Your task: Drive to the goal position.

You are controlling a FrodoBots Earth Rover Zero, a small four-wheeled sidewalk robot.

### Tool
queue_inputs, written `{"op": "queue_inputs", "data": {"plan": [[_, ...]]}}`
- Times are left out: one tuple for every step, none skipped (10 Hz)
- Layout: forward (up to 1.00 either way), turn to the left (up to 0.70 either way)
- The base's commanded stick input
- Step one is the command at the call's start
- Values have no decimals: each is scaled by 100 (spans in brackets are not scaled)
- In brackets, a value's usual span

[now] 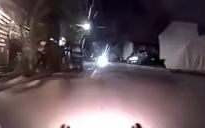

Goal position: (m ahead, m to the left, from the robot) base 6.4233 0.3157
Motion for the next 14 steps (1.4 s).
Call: {"op": "queue_inputs", "data": {"plan": [[85,0],[85,0],[85,0],[85,0],[85,0],[85,0],[85,0],[85,0],[85,0],[85,0],[85,0],[85,0],[85,0],[85,0]]}}
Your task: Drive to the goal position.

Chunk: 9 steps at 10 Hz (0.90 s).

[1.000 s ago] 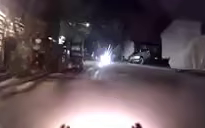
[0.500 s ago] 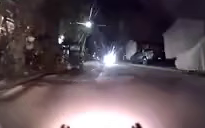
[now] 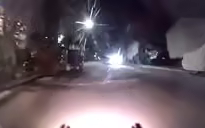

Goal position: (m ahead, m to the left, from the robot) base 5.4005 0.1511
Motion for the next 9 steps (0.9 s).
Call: {"op": "queue_inputs", "data": {"plan": [[85,0],[85,0],[85,0],[85,0],[85,0],[85,0],[85,0],[85,0],[85,-4]]}}
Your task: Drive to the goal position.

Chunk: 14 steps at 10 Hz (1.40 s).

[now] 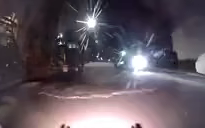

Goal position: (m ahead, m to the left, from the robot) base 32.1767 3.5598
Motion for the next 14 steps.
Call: {"op": "queue_inputs", "data": {"plan": [[85,-8],[85,-12],[85,-16],[85,-20],[85,-24],[85,-27],[85,0],[85,0],[85,0],[85,0],[85,0],[85,0],[85,0],[85,0]]}}
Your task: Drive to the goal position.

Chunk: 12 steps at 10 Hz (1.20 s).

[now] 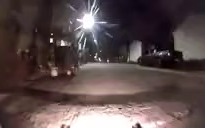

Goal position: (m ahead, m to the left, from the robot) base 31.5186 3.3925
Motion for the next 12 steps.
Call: {"op": "queue_inputs", "data": {"plan": [[85,0],[85,0],[85,0],[85,0],[85,0],[85,0],[85,0],[85,0],[85,0],[85,0],[85,0],[85,0]]}}
